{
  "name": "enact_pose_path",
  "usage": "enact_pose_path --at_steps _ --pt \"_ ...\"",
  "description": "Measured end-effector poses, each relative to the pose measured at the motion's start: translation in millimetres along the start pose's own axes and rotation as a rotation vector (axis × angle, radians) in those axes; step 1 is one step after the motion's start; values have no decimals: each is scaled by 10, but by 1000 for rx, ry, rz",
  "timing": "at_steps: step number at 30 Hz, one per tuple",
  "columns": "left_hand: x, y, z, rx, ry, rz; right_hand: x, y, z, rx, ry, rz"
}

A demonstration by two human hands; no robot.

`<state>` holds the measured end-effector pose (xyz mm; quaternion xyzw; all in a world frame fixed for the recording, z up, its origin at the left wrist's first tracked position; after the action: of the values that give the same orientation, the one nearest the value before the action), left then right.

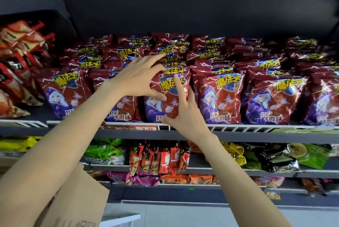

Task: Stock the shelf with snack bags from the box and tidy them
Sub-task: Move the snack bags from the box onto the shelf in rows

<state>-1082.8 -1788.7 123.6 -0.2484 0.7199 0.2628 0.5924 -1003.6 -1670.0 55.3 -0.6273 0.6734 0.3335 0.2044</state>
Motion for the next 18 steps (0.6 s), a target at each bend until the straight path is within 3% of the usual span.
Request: enact_pose_path --at_steps 3,10,16,18 --pt "37 -26 -9 -49 -32 -39 76 16 20 9 30 29" --pt "-31 -16 -72 -12 -9 56 152 115 -73 -3 -44 167" --pt "51 -67 -59 -21 2 0 43 -55 -64 26 -158 72" --pt "-27 -101 -13 -13 37 67 -49 -140 -85 39 -183 21"
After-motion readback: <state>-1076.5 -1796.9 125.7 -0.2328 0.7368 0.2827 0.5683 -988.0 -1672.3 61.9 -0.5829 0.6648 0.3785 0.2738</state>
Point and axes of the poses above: each hand's wrist, its own y-axis towards the middle knuckle, its own x-axis out of the palm, z = x × y, the point moved 6 cm from there along y, towards the middle knuckle, and after that the axes turned 7 degrees about x, right-handed, at the moved point
